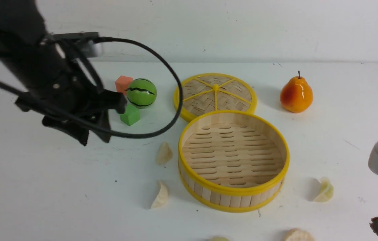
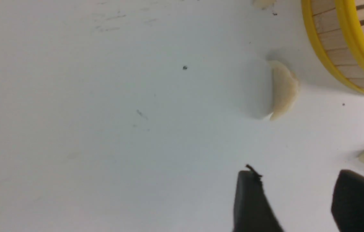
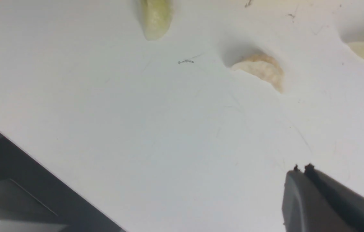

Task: Put the dumplings into the steamer on the white table.
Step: 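Reach for and grasp a dumpling on the table with the left gripper, then place the dumpling into the bamboo steamer basket with the left gripper, then reach for and grasp a dumpling on the table with the left gripper, then place the dumpling into the bamboo steamer basket with the left gripper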

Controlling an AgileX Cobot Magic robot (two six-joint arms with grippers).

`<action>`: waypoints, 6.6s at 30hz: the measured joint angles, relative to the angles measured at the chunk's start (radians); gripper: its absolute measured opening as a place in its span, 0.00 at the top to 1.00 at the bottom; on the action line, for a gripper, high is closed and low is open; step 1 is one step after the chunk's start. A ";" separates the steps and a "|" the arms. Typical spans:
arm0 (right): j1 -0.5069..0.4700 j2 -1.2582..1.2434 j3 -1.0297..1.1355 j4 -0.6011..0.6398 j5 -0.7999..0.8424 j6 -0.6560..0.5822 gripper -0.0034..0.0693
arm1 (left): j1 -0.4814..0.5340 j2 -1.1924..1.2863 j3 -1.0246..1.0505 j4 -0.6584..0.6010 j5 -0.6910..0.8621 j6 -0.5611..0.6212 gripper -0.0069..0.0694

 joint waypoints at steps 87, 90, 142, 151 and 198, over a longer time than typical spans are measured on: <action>0.000 -0.352 -0.035 0.041 0.038 0.060 0.88 | -0.400 0.640 -0.634 0.213 -0.143 -0.410 0.15; 0.000 -0.352 -0.035 0.041 -0.053 0.060 0.88 | -0.406 0.552 -0.661 0.209 -0.036 -0.308 0.13; 0.000 -0.329 -0.035 0.184 -0.329 0.105 0.82 | -0.135 -0.061 0.477 -0.144 -0.489 0.019 0.30; 0.000 -0.329 -0.035 0.184 -0.324 0.105 0.82 | -0.201 0.163 0.286 -0.052 -0.475 -0.085 0.30; 0.000 -0.329 -0.035 0.097 -0.202 0.105 0.82 | -0.293 0.699 -0.627 0.098 -0.220 -0.202 0.66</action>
